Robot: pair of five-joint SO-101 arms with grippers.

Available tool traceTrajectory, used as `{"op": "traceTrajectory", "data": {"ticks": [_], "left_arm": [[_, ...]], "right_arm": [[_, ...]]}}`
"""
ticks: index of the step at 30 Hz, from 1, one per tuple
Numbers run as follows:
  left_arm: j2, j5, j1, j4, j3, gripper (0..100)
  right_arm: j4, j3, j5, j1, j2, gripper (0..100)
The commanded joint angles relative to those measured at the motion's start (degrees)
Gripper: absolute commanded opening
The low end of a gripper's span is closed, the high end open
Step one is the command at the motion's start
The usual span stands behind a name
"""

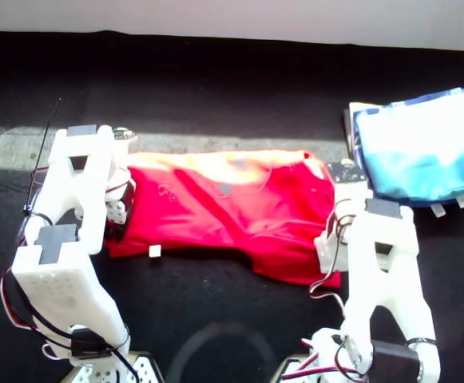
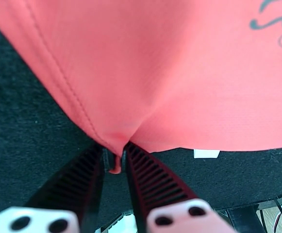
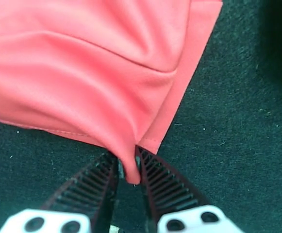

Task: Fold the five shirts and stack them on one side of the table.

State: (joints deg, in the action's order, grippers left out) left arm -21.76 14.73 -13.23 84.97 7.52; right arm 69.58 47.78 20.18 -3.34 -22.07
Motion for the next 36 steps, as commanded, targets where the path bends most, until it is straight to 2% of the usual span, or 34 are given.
{"op": "traceTrajectory", "data": {"ticks": [1,6,9,12,15,19,22,24,25,26,28,36], "left_arm": [[3.5,0.4,-0.8,0.1,-0.4,1],[3.6,0.4,-0.8,3.8,-4.6,1],[3.6,0.4,-0.8,9.5,-11.0,2],[3.6,0.4,-0.8,13.9,-17.5,10],[3.6,1.4,-0.8,14.8,-21.8,17],[3.6,2.2,-0.8,14.8,-25.8,19],[3.6,2.3,-0.8,14.8,-28.5,18],[3.0,2.1,-0.8,14.7,-30.5,14],[2.9,1.9,-0.6,14.4,-31.6,8],[2.8,1.1,-0.4,12.8,-32.1,0],[2.0,-2.2,0.7,9.1,-32.6,3],[-10.1,-10.2,4.0,-2.9,-32.7,1]], "right_arm": [[0.0,0.1,0.6,-0.6,-1.9,3.6],[5.7,-2.2,0.6,2.5,-1.9,17.6],[10.7,-7.3,0.1,5.8,-1.9,18.0],[14.8,-14.1,0.0,7.3,-1.9,18.0],[18.0,-21.4,0.0,7.3,-1.9,18.0],[17.5,-29.3,-0.1,7.3,-1.3,18.0],[11.3,-31.3,-3.7,7.4,-1.1,15.2],[5.8,-31.3,-5.8,7.5,-1.0,4.2],[3.4,-31.3,-6.8,7.6,-0.9,0.0],[1.4,-31.3,-7.4,8.0,-0.7,1.8],[-1.8,-31.4,-7.7,9.6,1.5,0.7],[-14.8,-34.9,-8.0,14.0,24.4,0.8]]}}
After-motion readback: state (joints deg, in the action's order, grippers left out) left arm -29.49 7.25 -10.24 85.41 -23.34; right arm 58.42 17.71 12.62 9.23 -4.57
